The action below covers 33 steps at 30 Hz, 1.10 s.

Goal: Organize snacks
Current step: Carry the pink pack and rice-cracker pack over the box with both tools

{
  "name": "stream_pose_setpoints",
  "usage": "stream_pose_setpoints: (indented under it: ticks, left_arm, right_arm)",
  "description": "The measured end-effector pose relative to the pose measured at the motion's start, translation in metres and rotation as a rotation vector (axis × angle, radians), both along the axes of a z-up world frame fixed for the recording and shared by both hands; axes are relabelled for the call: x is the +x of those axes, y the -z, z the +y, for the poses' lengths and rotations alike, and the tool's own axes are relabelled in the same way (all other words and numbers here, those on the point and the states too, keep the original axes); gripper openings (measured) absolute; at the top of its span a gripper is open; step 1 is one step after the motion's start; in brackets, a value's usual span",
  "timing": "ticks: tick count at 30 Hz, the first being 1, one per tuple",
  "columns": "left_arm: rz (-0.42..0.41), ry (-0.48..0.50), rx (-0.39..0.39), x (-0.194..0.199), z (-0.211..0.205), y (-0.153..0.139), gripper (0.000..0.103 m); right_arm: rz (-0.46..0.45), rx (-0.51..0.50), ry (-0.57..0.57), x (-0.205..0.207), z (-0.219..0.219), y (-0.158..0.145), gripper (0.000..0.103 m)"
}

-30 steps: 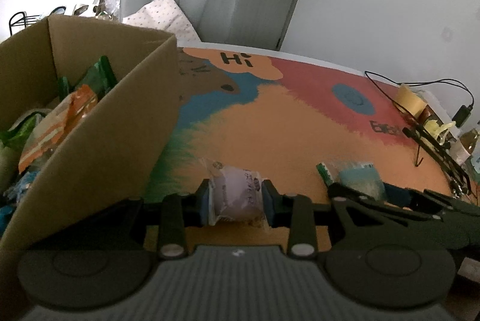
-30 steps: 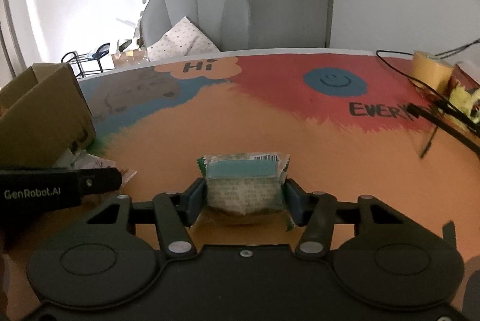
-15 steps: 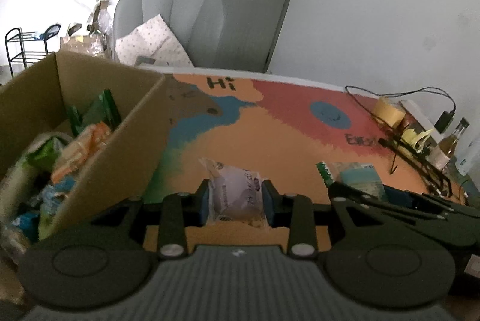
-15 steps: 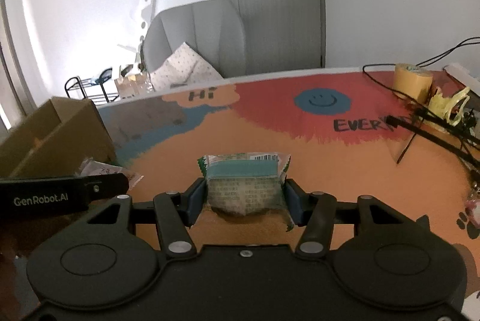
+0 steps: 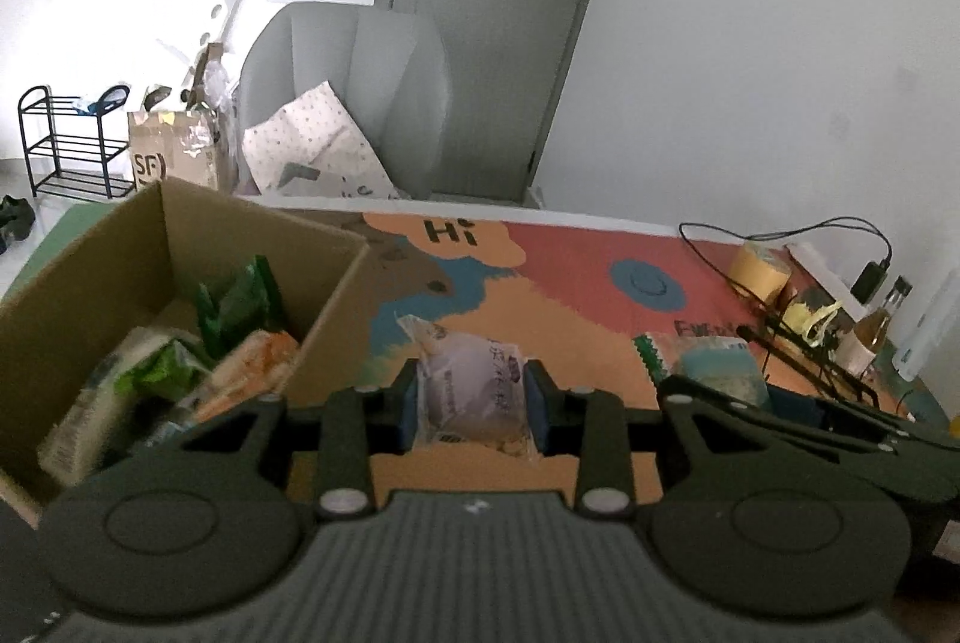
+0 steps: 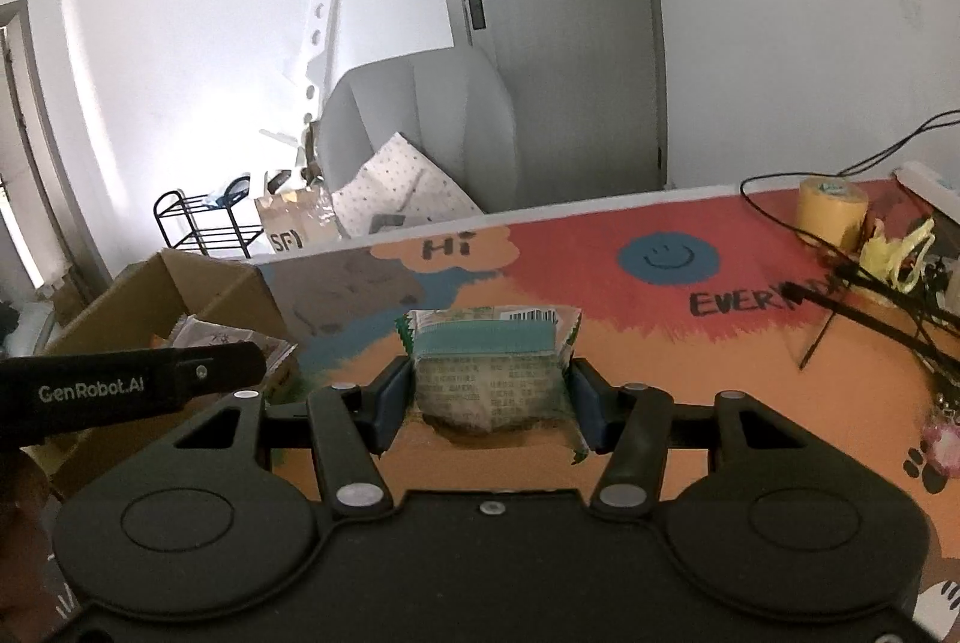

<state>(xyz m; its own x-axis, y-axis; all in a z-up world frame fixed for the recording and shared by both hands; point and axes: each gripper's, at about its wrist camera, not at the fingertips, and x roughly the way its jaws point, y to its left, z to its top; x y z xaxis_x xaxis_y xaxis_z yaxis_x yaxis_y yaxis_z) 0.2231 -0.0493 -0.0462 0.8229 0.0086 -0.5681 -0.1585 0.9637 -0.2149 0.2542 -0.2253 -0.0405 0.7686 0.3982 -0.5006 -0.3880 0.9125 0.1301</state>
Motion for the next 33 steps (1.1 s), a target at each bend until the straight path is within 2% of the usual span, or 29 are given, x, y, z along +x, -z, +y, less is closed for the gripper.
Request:
stream_pose_setpoints:
  ticks: [12, 22, 33]
  left_arm:
    - [-0.038, -0.027, -0.001, -0.017, 0.028, -0.02, 0.034]
    - [-0.05, -0.093, 0.009, -0.033, 0.069, -0.034, 0.034]
    - [-0.051, -0.169, 0.004, -0.04, 0.113, -0.037, 0.034]
  right_arm:
    - [-0.036, 0.024, -0.047, -0.012, 0.023, -0.017, 0.054]
    - [-0.049, 0.028, -0.101, -0.017, 0.056, -0.023, 0.054]
    - [-0.046, 0.035, -0.167, -0.014, 0.092, -0.025, 0.054]
